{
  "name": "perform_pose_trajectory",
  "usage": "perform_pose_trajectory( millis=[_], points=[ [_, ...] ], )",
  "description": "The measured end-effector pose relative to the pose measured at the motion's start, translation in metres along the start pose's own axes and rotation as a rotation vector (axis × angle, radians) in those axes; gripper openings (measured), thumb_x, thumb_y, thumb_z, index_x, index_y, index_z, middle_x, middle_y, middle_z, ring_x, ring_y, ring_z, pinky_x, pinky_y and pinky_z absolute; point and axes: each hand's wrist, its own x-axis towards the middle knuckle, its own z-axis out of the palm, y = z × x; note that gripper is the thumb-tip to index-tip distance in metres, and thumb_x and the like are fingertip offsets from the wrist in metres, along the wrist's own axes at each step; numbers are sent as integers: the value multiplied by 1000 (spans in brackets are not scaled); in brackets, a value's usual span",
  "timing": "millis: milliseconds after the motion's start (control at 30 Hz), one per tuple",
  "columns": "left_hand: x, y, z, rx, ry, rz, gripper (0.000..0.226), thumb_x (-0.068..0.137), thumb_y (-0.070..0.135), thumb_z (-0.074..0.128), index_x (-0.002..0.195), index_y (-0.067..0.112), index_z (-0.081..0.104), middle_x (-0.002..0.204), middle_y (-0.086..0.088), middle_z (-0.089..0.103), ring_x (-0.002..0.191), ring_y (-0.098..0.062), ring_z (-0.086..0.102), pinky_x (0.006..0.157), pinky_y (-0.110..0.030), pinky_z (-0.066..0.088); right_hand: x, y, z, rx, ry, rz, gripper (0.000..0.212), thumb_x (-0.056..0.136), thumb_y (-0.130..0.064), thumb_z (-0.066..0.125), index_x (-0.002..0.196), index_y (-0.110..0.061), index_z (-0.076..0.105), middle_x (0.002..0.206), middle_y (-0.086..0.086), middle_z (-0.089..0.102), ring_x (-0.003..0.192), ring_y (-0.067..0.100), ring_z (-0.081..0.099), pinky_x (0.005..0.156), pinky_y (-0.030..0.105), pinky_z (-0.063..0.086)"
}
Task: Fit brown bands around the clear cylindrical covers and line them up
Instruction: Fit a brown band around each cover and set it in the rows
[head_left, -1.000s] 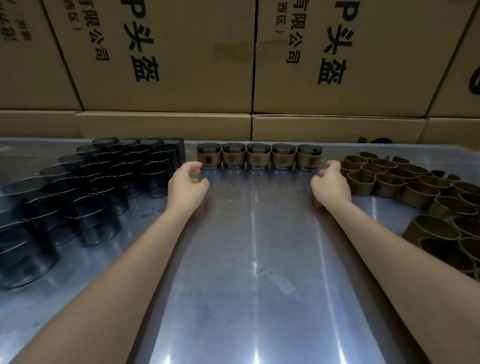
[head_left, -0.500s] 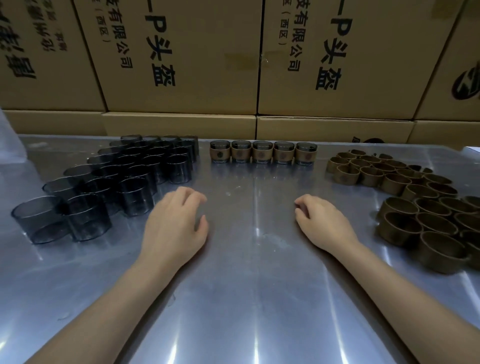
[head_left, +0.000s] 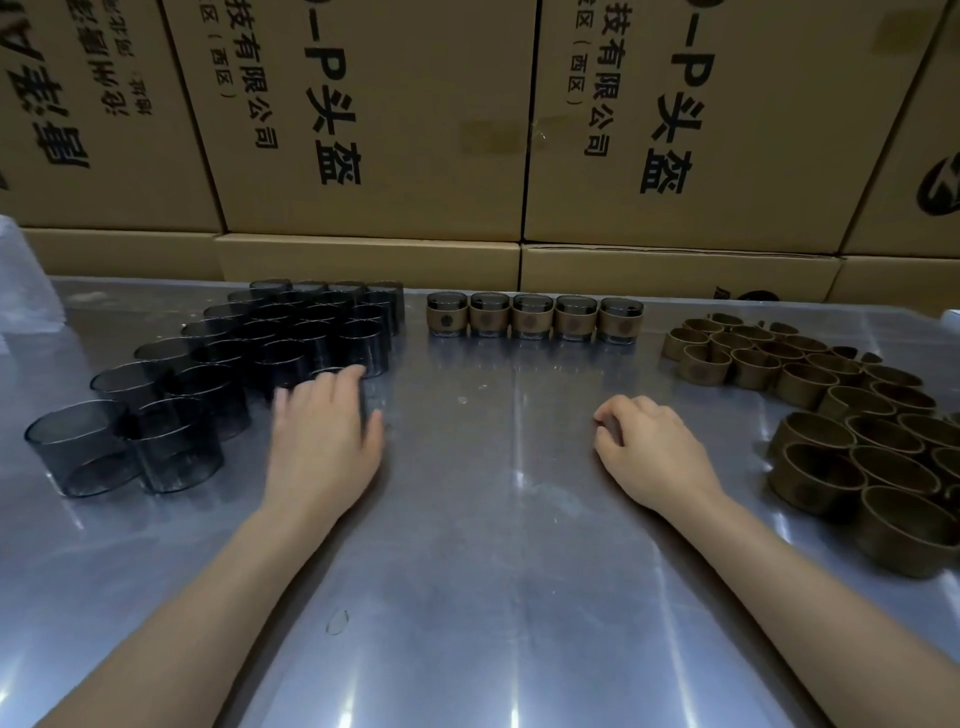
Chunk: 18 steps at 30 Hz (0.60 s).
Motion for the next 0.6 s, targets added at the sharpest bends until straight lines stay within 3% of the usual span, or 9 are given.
perform_pose_trajectory(
  millis=[100,233,300,367,467,533,600],
  points=[
    [-8,29,6,-245,-58,271,53,91,24,61,139,12,44,126,-5,54,125,-24,44,104,-30,32,-2,-7,0,14,15,-106,27,97,-39,47,120,-27,54,119,-5,58,114,16,50,78,28,39],
    [-17,54,12,-368,-134,539,54,87,23,56,139,23,43,137,6,43,143,-11,19,112,-14,12,-9,-35,2,198,-147,-298,73,73,-76,47,135,-36,41,128,-13,57,117,10,52,88,32,46],
    [-19,60,13,-452,-192,556,59,81,23,50,139,25,43,144,11,33,146,-5,9,109,-6,6,-11,-45,5,262,-194,-319,85,61,-79,46,135,-38,37,126,-12,58,115,11,55,86,33,48],
    [-20,67,15,-525,-232,561,60,78,25,44,138,26,42,150,16,26,146,-3,9,110,-8,12,-10,-46,7,383,-216,-273,85,60,-75,53,133,-34,40,123,-12,59,113,12,56,90,37,50],
    [-18,82,18,-586,-210,546,49,86,31,44,135,29,44,152,21,19,137,-3,31,103,-21,37,-4,-39,8,576,-203,-188,58,69,-51,71,118,-29,46,108,-14,62,103,11,61,83,34,53],
    [-14,91,20,-642,-152,474,49,91,38,49,139,30,41,154,22,16,131,5,34,96,-14,37,-3,-35,9,679,-137,-186,51,71,-28,76,114,-30,48,100,-14,65,96,8,64,77,30,54],
    [-8,95,23,-749,-143,345,61,92,42,57,146,28,34,156,17,21,134,11,26,103,-9,28,-4,-35,10,763,-50,-188,51,70,-17,76,112,-30,50,98,-14,67,92,11,67,78,35,56]
  ],
)
